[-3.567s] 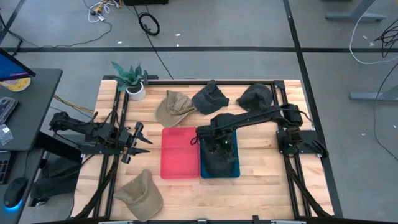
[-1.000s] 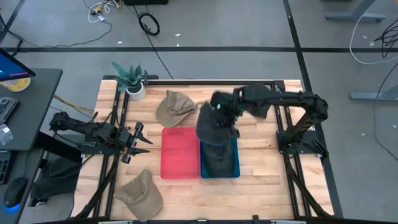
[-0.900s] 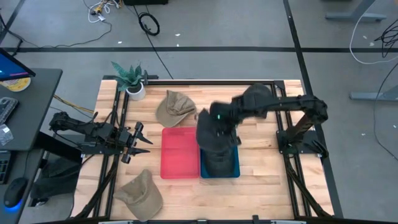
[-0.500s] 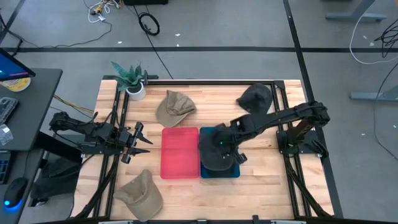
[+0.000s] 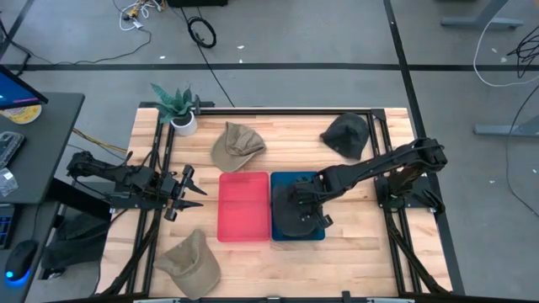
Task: Pick & Place hat
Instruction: Put the left black cap into the blue bin, then put the black cap into the blue bin
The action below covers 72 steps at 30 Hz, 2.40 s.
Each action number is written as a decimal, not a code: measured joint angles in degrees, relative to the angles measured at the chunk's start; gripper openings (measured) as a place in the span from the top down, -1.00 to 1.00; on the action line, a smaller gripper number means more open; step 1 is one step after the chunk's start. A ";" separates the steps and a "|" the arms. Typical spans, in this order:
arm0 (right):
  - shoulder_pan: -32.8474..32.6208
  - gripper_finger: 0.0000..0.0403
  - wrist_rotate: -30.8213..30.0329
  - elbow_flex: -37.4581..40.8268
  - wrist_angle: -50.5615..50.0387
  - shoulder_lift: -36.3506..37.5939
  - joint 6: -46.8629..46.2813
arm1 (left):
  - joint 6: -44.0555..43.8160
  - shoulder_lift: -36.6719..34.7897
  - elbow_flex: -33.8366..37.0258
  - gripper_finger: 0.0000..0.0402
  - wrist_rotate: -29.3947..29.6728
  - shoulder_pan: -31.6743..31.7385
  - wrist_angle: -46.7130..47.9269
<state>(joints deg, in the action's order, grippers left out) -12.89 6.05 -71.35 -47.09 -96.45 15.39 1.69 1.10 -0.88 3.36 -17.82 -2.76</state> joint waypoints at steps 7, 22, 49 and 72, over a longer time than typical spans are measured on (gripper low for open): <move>0.17 1.00 2.08 6.39 6.45 0.01 0.09 | -0.01 0.00 0.01 0.16 0.00 0.01 0.00; 0.99 0.99 4.21 7.41 6.42 -1.35 -2.98 | -0.02 0.00 0.01 0.16 0.00 0.01 0.00; 6.08 -0.17 -13.14 -7.65 -14.50 1.01 -13.31 | 0.00 0.00 0.01 0.16 0.00 0.00 0.02; 37.45 0.03 -29.82 13.12 -13.49 20.77 -18.84 | -0.02 0.00 0.01 0.16 0.00 0.02 0.02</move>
<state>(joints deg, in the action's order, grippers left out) 24.55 -23.77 -58.23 -60.58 -75.68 -3.44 1.67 1.10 -0.86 3.36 -17.80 -2.75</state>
